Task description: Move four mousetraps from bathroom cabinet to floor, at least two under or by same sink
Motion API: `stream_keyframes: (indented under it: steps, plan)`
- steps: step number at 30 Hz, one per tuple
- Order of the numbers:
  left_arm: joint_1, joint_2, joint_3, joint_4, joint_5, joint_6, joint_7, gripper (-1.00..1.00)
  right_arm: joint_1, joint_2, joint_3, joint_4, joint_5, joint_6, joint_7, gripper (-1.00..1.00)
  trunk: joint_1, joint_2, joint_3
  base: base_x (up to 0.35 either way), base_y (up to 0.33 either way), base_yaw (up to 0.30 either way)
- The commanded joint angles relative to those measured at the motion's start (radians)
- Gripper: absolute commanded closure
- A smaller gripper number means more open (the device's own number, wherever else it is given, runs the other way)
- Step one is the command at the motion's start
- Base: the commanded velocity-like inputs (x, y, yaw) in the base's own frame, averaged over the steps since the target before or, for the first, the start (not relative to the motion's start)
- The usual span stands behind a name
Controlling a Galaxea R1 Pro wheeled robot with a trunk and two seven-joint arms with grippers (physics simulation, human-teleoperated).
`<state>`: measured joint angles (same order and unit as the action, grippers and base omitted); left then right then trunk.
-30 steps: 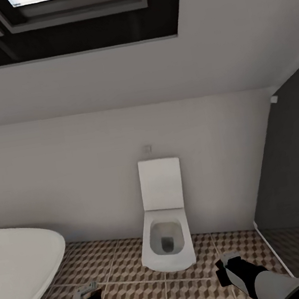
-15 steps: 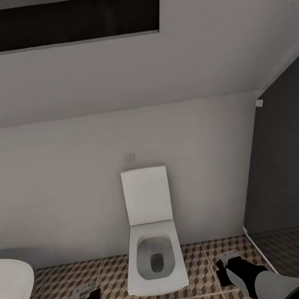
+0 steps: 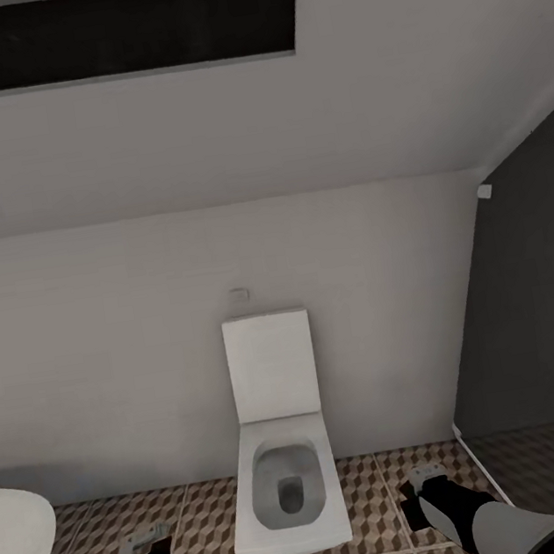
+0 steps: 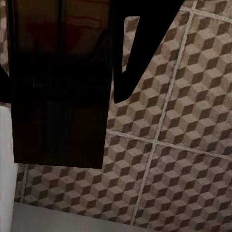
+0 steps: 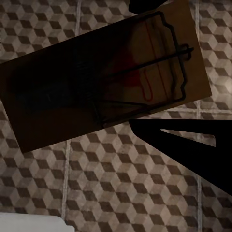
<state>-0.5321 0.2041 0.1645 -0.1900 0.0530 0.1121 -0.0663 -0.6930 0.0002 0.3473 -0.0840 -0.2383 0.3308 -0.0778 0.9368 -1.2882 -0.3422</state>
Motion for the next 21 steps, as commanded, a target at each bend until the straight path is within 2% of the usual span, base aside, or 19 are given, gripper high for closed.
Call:
stream_keyframes:
  steps: [1, 2, 6, 12, 21]
  plan:
    - [0.0, 0.001, -0.003, -0.004, -0.006, 0.007, -0.003, 1.0, 0.0, 0.0, 0.008, -0.002, -0.012, 0.005, -0.004, 1.0, 0.0, -0.001, -0.001, 0.0, 0.0, 0.0]
    - [0.0, 0.002, -0.022, -0.019, -0.038, 0.009, -0.005, 1.0, 0.0, 0.0, 0.008, -0.002, -0.012, 0.005, -0.004, 1.0, 0.0, -0.001, -0.001, 0.0, 0.0, 0.0]
    - [0.0, 0.014, -0.037, -0.066, -0.076, 0.024, -0.007, 1.0, 0.0, 0.0, 0.009, -0.002, -0.011, 0.002, -0.004, 1.0, 0.0, -0.001, -0.001, 0.0, 0.0, 0.0]
    - [-0.001, 0.027, -0.037, -0.104, -0.079, 0.082, -0.009, 1.0, 0.0, 0.0, 0.008, -0.002, -0.01, -0.004, -0.01, 1.0, 0.0, -0.001, -0.001, 0.0, 0.0, 0.0]
    - [-0.002, 0.023, -0.034, -0.145, -0.063, 0.084, -0.009, 1.0, 0.0, 0.0, 0.009, -0.002, -0.01, -0.007, -0.011, 1.0, 0.0, -0.001, -0.001, 0.006, 0.02, 0.0]
